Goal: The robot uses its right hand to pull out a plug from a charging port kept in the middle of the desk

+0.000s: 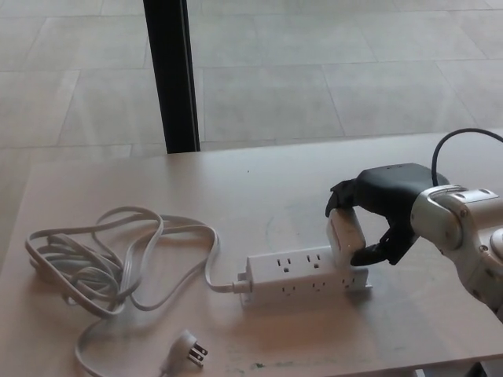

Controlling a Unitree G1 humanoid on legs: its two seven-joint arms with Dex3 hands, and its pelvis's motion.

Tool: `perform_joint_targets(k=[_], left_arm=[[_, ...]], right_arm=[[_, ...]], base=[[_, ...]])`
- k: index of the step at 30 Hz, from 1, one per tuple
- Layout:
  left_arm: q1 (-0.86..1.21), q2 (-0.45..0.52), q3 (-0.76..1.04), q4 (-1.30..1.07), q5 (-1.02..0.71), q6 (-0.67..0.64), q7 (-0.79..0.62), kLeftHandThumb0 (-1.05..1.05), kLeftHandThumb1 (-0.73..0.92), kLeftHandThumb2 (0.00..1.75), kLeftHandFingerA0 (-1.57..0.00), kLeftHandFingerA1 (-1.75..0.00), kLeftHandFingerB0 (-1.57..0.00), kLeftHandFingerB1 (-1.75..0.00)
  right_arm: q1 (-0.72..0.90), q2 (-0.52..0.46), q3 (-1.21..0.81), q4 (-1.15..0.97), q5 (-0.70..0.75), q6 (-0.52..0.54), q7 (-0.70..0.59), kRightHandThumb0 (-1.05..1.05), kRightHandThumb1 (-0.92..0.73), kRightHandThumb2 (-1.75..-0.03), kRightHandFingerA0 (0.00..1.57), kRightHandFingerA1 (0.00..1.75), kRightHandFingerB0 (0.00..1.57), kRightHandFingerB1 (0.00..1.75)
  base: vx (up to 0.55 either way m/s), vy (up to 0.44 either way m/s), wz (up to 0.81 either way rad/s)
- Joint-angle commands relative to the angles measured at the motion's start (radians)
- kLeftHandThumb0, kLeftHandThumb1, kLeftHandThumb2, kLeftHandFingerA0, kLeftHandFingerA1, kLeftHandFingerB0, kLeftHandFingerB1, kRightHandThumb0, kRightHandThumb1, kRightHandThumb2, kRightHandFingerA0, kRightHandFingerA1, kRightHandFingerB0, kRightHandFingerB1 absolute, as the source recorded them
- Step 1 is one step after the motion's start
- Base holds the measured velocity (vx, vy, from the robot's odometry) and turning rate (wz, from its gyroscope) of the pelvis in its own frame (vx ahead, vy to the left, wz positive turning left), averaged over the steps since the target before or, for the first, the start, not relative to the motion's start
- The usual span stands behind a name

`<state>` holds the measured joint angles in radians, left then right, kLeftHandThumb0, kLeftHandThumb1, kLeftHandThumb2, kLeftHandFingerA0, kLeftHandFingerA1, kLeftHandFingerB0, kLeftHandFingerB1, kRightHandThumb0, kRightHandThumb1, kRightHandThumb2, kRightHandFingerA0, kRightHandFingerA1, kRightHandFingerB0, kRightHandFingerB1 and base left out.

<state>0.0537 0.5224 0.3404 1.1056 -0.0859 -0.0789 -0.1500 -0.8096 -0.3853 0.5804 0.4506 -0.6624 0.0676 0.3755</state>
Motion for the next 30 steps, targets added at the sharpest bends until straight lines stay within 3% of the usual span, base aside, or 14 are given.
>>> perform_joint_targets(k=[1,2,4,5,7,12,13,17,19,23,24,25,26,30], left_arm=[[0.010,0.018,0.000,-0.021,-0.004,-0.006,0.004,-0.79,0.92,0.82,-0.65,-0.52,-0.44,-0.43],[0.009,0.018,0.004,-0.025,-0.009,-0.004,-0.003,-0.74,0.81,1.17,-0.61,-0.63,-0.40,-0.54],[0.005,0.017,0.010,-0.019,-0.016,-0.002,-0.008,-0.75,0.81,1.17,-0.62,-0.64,-0.41,-0.54],[0.007,0.018,0.007,-0.025,-0.013,0.002,-0.003,-0.79,0.92,0.80,-0.70,-0.54,-0.46,-0.41],[0.009,0.020,0.002,-0.022,-0.007,-0.011,-0.012,-0.76,0.83,1.19,-0.62,-0.63,-0.39,-0.54],[0.013,0.019,0.003,-0.026,-0.009,-0.005,-0.004,-0.75,0.81,1.18,-0.64,-0.63,-0.41,-0.54],[0.005,0.017,0.008,-0.013,-0.014,-0.003,-0.003,-0.84,0.92,0.83,-0.65,-0.52,-0.44,-0.43],[0.006,0.018,0.001,-0.012,-0.007,-0.009,-0.003,-0.84,0.92,0.84,-0.63,-0.52,-0.43,-0.43],[0.007,0.018,0.000,-0.016,-0.007,-0.004,-0.002,-0.76,0.81,1.18,-0.62,-0.63,-0.41,-0.54],[0.012,0.014,0.002,-0.029,-0.011,-0.004,0.001,-0.76,0.81,1.18,-0.62,-0.63,-0.41,-0.54],[0.016,0.014,0.001,-0.037,-0.010,-0.003,0.003,-0.86,0.92,0.85,-0.64,-0.53,-0.44,-0.44],[0.017,0.015,0.000,-0.039,-0.009,-0.004,0.003,-0.74,0.81,1.18,-0.62,-0.63,-0.41,-0.54],[0.018,0.013,0.005,-0.043,-0.016,0.001,-0.002,-0.75,0.81,1.18,-0.61,-0.63,-0.40,-0.54],[0.018,0.016,0.004,-0.038,-0.016,-0.005,-0.011,-0.75,0.82,1.19,-0.60,-0.62,-0.40,-0.54]], right_arm=[[0.033,0.022,0.000,-0.010,-0.023,-0.058,-0.064,-0.32,-0.59,-0.72,0.90,1.66,0.85,0.69],[0.036,0.023,0.003,-0.008,-0.034,-0.063,-0.082,-0.28,-0.55,-0.85,0.91,1.69,0.85,0.72],[0.038,0.023,0.011,-0.008,-0.052,-0.061,-0.096,-0.27,-0.54,-0.88,0.90,1.69,0.87,0.81],[0.040,0.025,0.019,-0.011,-0.074,-0.045,-0.105,-0.33,-0.45,-1.01,1.17,1.30,0.81,0.81],[0.040,0.020,0.047,-0.021,-0.146,-0.010,-0.147,-0.38,-0.56,-0.80,1.00,1.62,0.72,0.76],[0.048,0.019,0.050,-0.014,-0.176,-0.004,-0.206,-0.33,-0.49,-1.01,0.91,1.75,0.80,1.36],[0.053,0.018,0.044,-0.013,-0.174,-0.011,-0.219,-0.34,-0.44,-1.08,0.97,1.75,0.84,1.45],[0.066,0.020,0.027,-0.008,-0.161,-0.019,-0.236,-0.34,-0.44,-1.01,0.92,1.75,0.85,1.22],[0.075,0.022,0.023,-0.007,-0.162,-0.020,-0.243,-0.34,-0.45,-0.99,0.91,1.75,0.82,1.31],[0.093,0.026,0.011,-0.015,-0.163,-0.021,-0.260,-0.32,-0.45,-0.95,0.92,1.75,0.81,1.41],[0.095,0.027,0.010,-0.019,-0.165,-0.021,-0.261,-0.36,-0.42,-1.02,1.17,1.31,0.86,1.03],[0.093,0.027,0.009,-0.017,-0.167,-0.027,-0.262,-0.35,-0.43,-1.03,1.17,1.31,0.86,0.99],[0.090,0.029,0.007,-0.013,-0.165,-0.030,-0.260,-0.29,-0.47,-0.93,0.95,1.75,0.83,1.05],[0.078,0.039,-0.009,-0.014,-0.158,-0.023,-0.247,-0.32,-0.49,-0.91,0.90,1.75,0.78,1.25]], base=[[0.00,0.000,0.00],[0.00,0.000,0.00],[0.00,0.000,0.00],[0.00,0.000,0.00],[0.00,0.000,0.00],[0.00,0.000,0.00],[0.00,0.000,0.00],[0.00,0.000,0.00],[0.00,0.000,0.00],[0.00,0.000,0.00],[0.00,0.000,0.00],[0.00,0.000,0.00],[0.00,0.000,0.00],[0.00,0.000,0.00]])
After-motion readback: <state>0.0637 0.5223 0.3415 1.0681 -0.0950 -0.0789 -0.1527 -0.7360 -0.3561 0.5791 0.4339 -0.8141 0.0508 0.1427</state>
